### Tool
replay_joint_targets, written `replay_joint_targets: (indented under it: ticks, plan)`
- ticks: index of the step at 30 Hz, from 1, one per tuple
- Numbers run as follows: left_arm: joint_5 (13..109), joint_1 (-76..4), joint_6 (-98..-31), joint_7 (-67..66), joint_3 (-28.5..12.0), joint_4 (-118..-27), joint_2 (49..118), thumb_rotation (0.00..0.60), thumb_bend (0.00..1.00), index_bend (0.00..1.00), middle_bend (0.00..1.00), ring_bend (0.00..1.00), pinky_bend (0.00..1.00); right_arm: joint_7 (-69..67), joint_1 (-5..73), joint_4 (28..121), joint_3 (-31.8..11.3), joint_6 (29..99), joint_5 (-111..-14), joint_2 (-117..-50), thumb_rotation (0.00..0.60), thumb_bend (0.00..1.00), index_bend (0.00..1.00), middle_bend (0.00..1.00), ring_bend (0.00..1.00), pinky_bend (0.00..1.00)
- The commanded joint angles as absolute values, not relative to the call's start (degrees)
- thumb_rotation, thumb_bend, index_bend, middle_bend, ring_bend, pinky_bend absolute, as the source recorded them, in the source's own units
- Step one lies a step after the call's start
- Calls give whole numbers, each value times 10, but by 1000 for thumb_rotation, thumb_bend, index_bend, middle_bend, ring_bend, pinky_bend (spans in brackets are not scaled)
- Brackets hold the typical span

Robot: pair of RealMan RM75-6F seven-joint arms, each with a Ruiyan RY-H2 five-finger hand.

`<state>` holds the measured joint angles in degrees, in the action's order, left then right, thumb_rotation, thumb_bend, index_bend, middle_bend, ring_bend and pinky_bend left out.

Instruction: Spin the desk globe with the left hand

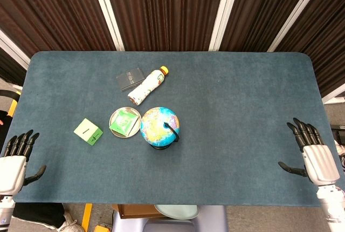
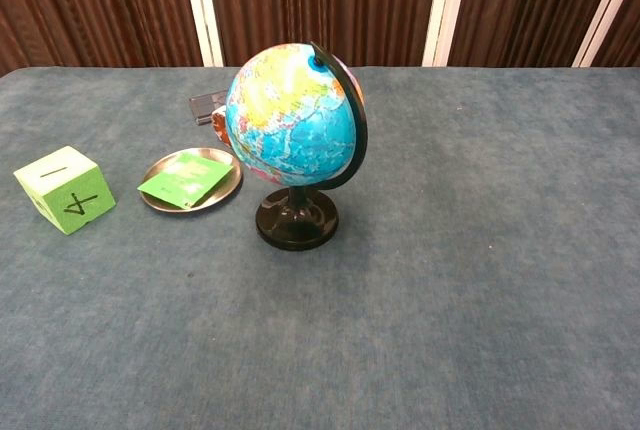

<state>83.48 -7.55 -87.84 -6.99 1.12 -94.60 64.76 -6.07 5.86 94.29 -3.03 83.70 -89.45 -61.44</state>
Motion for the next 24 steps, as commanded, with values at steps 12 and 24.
replay_joint_targets:
  ticks: [12, 24]
  plan:
    - [888, -85, -874, -73, 1, -972, 637, 600, 292, 0, 0, 0, 0, -99, 42, 928, -25, 879, -917, -605, 600, 156, 0, 66, 0, 135]
    - [1003, -281, -721, -73, -80, -1023, 679, 600, 294, 0, 0, 0, 0, -111, 46, 939, -34, 904, -940, -580, 600, 156, 0, 66, 0, 135]
